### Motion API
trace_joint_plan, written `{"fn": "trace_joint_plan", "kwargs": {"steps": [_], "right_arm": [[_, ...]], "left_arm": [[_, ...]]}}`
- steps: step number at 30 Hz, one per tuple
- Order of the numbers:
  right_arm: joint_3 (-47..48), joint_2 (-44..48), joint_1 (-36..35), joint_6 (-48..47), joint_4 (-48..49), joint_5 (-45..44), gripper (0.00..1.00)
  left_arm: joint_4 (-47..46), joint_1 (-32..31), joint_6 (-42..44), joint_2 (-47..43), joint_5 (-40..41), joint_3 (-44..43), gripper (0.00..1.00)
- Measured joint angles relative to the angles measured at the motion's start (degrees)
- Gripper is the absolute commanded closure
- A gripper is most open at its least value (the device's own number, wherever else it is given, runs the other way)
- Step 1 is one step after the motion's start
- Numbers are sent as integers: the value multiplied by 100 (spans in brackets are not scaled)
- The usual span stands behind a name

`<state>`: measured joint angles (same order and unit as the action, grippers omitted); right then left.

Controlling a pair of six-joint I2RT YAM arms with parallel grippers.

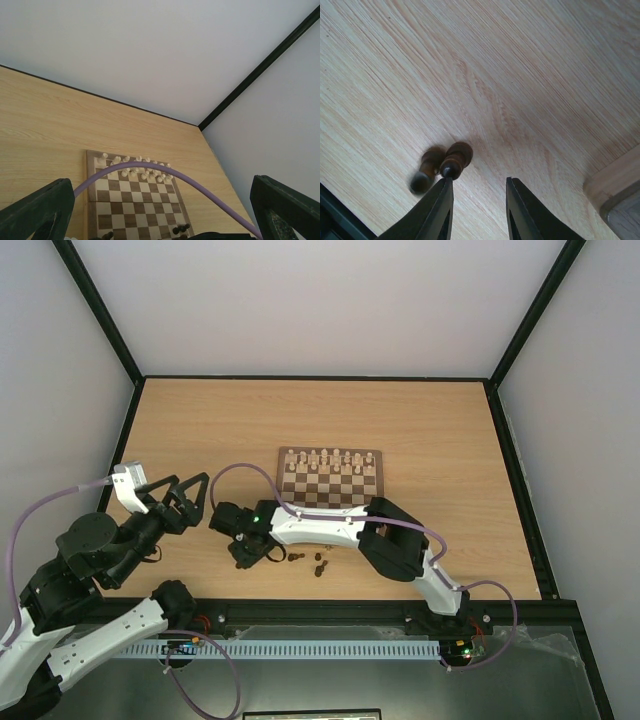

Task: Set up the chess pieces on the board
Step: Pick up the chess piece at the center of the board.

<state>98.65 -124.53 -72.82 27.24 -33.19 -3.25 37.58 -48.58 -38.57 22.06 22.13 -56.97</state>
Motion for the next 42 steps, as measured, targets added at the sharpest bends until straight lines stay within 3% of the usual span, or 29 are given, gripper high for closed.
{"fn": "trace_joint_plan", "kwargs": {"steps": [42], "right_arm": [[127, -96, 48, 33, 74, 133, 74]], "left_arm": [[-39, 0, 0, 2, 48, 72, 1]]}}
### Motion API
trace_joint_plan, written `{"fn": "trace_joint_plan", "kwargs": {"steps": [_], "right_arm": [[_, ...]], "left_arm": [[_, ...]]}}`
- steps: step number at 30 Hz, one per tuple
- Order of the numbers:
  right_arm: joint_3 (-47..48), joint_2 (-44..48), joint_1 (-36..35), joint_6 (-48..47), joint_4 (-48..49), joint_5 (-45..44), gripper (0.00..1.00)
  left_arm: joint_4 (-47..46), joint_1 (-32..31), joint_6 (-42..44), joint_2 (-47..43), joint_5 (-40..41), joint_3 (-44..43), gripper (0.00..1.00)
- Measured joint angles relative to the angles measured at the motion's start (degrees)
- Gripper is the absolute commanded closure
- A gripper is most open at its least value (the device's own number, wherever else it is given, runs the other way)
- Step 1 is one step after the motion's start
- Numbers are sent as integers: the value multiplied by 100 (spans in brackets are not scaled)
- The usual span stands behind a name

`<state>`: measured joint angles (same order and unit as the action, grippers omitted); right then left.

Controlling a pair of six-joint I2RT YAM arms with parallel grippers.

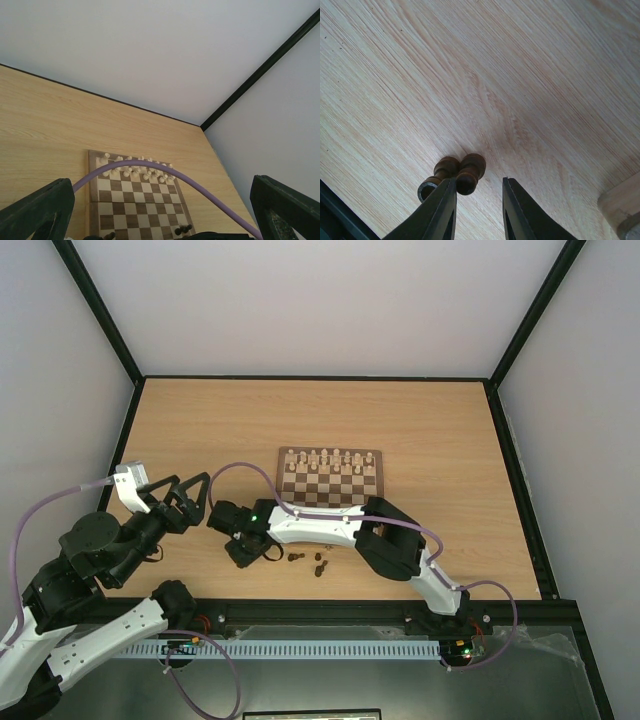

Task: Set up the chess pieces on the board
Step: Pick up the chess piece at the center of the board.

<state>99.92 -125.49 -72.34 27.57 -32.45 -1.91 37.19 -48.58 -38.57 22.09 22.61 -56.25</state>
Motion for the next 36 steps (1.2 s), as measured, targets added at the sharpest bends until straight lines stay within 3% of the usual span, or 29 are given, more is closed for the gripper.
{"fn": "trace_joint_plan", "kwargs": {"steps": [26, 36], "right_arm": [[166, -286, 0, -20, -26, 79, 76], [378, -525, 17, -33, -94, -184, 81]], "left_arm": [[0, 0, 7, 0, 39, 7, 1], [0, 0, 63, 0, 44, 7, 1]]}}
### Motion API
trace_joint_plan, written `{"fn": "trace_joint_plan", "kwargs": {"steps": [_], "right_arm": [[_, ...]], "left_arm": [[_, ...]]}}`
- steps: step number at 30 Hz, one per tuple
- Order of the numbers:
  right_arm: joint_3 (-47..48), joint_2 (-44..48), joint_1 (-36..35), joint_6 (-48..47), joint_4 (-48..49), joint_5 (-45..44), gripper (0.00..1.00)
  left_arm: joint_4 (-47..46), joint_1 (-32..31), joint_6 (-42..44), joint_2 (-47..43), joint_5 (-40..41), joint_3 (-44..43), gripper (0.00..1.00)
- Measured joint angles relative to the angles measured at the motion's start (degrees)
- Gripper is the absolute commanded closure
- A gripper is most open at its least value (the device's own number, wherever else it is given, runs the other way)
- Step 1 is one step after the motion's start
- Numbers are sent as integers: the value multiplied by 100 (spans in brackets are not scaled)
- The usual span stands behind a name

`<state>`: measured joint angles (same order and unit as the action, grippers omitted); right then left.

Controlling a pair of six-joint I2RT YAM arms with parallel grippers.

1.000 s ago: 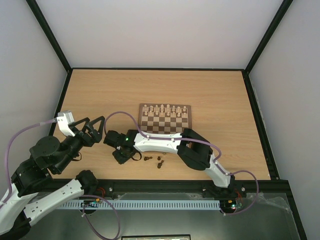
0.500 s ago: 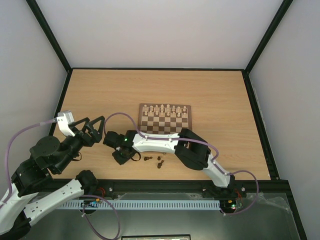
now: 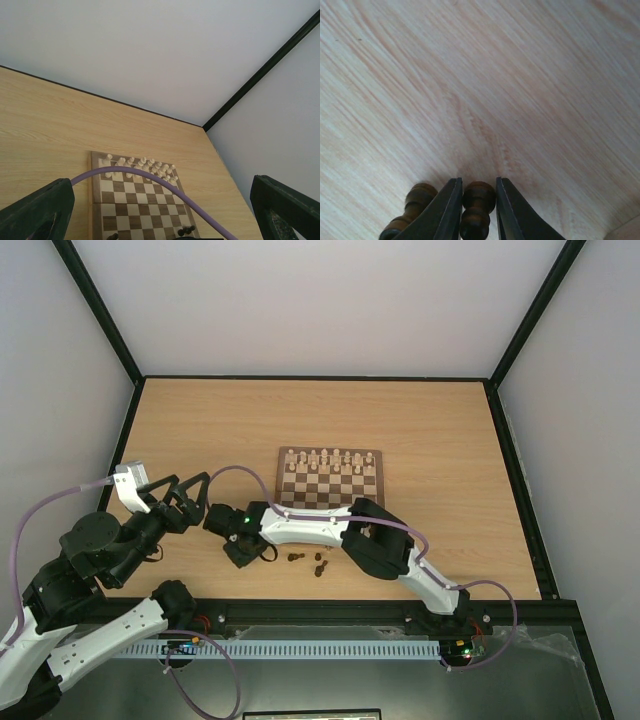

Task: Set up the chess pieces on the board
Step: Pick up the chess piece at the center of the board.

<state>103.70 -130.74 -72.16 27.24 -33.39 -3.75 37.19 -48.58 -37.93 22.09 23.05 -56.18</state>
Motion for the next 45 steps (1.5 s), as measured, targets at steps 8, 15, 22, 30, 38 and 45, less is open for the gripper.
{"fn": "trace_joint_plan", "kwargs": {"steps": [8, 15, 22, 30, 38, 45], "right_arm": [[63, -42, 17, 31, -164, -459, 75], [-15, 2, 48, 24, -133, -507, 69], [-9, 7, 74, 9, -138, -479, 70], [-4, 7, 79, -33, -138, -415, 78], [-4, 26, 79, -90, -140, -402, 87], [-385, 603, 92, -92, -129, -485, 87]], "left_arm": [[0, 0, 7, 0, 15, 0, 1], [0, 0, 15, 0, 15, 0, 1], [0, 0, 26, 0, 17, 2, 1], [-46, 0, 26, 2, 24, 35, 1], [-96, 0, 31, 90, 42, 103, 1], [-162, 0, 44, 136, 57, 114, 1]]}}
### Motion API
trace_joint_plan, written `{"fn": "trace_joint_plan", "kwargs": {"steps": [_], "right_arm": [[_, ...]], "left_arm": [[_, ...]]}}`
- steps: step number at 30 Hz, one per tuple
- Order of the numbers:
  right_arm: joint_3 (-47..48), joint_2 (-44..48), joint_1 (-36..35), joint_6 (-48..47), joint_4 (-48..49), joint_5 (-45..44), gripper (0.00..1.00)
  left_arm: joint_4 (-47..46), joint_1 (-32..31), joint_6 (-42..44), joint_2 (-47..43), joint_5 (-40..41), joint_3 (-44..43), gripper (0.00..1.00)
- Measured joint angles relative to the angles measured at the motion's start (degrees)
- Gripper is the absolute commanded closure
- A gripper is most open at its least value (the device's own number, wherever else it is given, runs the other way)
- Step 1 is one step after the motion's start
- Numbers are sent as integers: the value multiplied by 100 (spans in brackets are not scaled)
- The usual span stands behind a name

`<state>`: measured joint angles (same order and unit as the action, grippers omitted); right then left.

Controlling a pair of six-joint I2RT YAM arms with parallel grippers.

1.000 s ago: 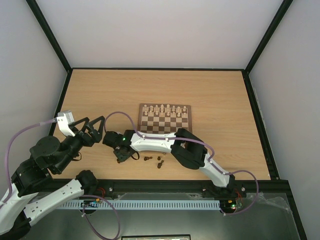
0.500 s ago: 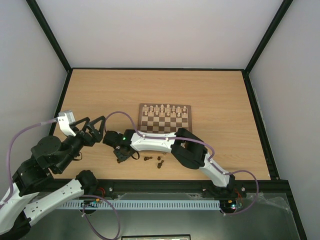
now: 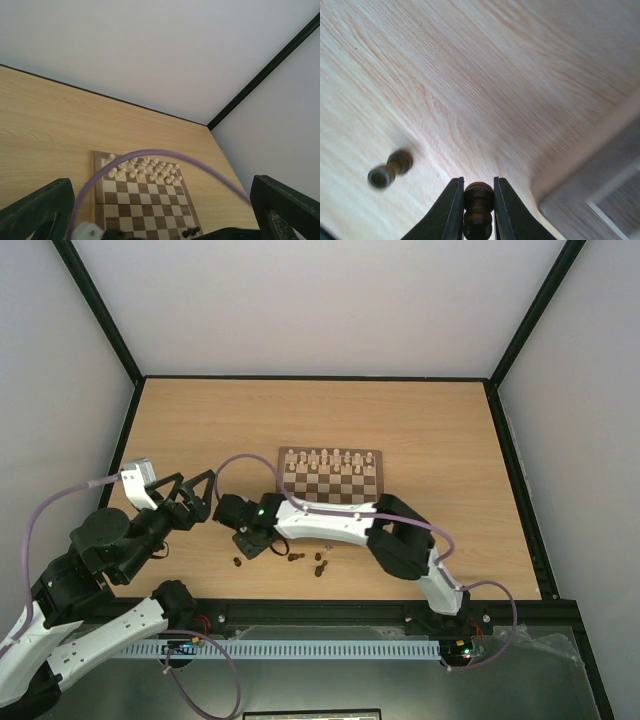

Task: Set up the chess pieces on the board
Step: Pick up the chess piece at the center of the board, then place the chess piece on the chessboard.

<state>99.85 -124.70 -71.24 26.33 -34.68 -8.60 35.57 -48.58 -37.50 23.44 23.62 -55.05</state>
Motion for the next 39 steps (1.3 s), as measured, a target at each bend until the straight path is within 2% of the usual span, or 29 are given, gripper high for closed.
{"fn": "trace_joint_plan", "kwargs": {"steps": [7, 12, 21, 39], "right_arm": [[-684, 1351, 341, 0, 11, -101, 87], [-1156, 1845, 811, -2, 42, -149, 87], [-1696, 1851, 1471, -31, 46, -208, 87], [-1705, 1270, 1493, -96, 295, -37, 85]], "left_arm": [[-11, 0, 0, 2, 2, 37, 1], [-13, 0, 2, 4, 4, 44, 1], [-15, 0, 9, 35, 39, 66, 1], [-57, 0, 28, 96, 66, 114, 1]]}}
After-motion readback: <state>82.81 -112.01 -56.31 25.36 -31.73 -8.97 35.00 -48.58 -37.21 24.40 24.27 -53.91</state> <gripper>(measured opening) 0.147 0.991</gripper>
